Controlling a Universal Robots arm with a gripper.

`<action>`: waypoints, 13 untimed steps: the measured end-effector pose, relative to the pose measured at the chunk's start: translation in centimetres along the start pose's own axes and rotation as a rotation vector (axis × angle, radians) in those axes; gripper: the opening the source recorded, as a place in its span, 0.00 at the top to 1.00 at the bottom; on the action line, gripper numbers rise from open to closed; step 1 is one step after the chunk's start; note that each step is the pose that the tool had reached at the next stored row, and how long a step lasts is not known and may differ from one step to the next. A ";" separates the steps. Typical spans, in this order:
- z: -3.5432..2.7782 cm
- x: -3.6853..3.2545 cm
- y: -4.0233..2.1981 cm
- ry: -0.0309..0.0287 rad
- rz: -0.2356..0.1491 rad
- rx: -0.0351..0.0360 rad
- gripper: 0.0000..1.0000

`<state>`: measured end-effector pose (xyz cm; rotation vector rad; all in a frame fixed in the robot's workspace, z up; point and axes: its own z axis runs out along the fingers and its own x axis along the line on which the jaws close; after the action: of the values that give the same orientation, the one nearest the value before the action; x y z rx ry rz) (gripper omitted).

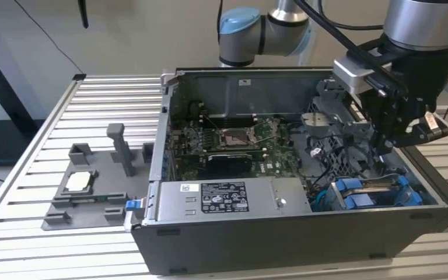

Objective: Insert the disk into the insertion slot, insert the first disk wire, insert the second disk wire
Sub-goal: 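Insert the first disk wire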

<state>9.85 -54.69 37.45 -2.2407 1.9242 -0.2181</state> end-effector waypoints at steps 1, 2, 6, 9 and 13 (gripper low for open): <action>0.09 0.03 -0.06 -0.0006 0.000 -0.0039 0.81; 0.16 0.06 -0.13 -0.0008 0.001 -0.0065 0.81; 0.21 0.07 -0.21 -0.0006 0.002 -0.0088 0.81; 0.23 0.07 -0.21 -0.0009 0.001 -0.0088 0.81; 0.30 0.12 -0.31 -0.0024 0.002 -0.0138 0.81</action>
<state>10.24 -54.75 37.23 -2.2467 1.9322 -0.2024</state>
